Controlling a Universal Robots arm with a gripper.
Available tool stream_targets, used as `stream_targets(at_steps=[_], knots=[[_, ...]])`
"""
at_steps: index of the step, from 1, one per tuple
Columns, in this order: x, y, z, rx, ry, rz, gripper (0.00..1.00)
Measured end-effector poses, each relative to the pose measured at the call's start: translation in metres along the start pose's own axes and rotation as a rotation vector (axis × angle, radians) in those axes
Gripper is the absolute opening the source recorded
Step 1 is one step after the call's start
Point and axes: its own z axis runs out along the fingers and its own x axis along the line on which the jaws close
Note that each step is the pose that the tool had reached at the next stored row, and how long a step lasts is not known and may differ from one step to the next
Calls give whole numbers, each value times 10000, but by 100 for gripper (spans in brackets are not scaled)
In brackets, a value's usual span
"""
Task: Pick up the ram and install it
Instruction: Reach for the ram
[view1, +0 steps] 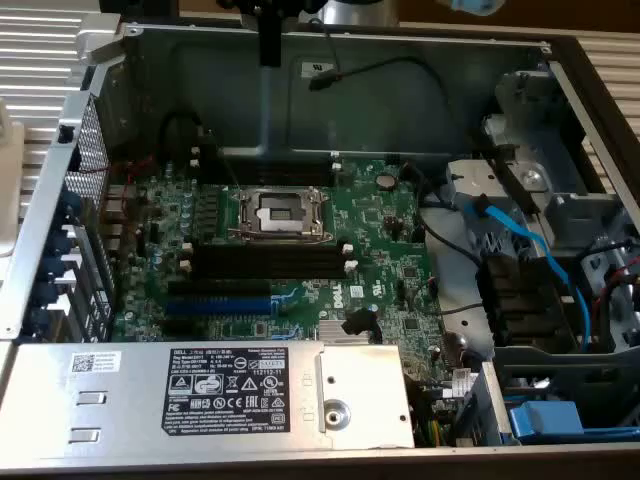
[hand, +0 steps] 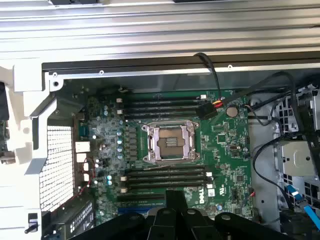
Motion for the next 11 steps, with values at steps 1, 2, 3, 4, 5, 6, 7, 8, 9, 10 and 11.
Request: stream_targets(at_steps=[1,2,3,4,5,6,7,8,9,10,11], knots=[[0,0,0,0,0,0,10],[0,0,0,-1,0,0,10],[0,0,0,0,0,0,10],[0,0,0,0,0,0,10],[0,0,0,0,0,0,10],[0,0,0,0,0,0,10],[0,0,0,0,0,0,10],[0,0,0,0,0,0,10],[0,0,0,0,0,0,10],[0,0,0,0,0,0,10],[0,0,0,0,0,0,10]])
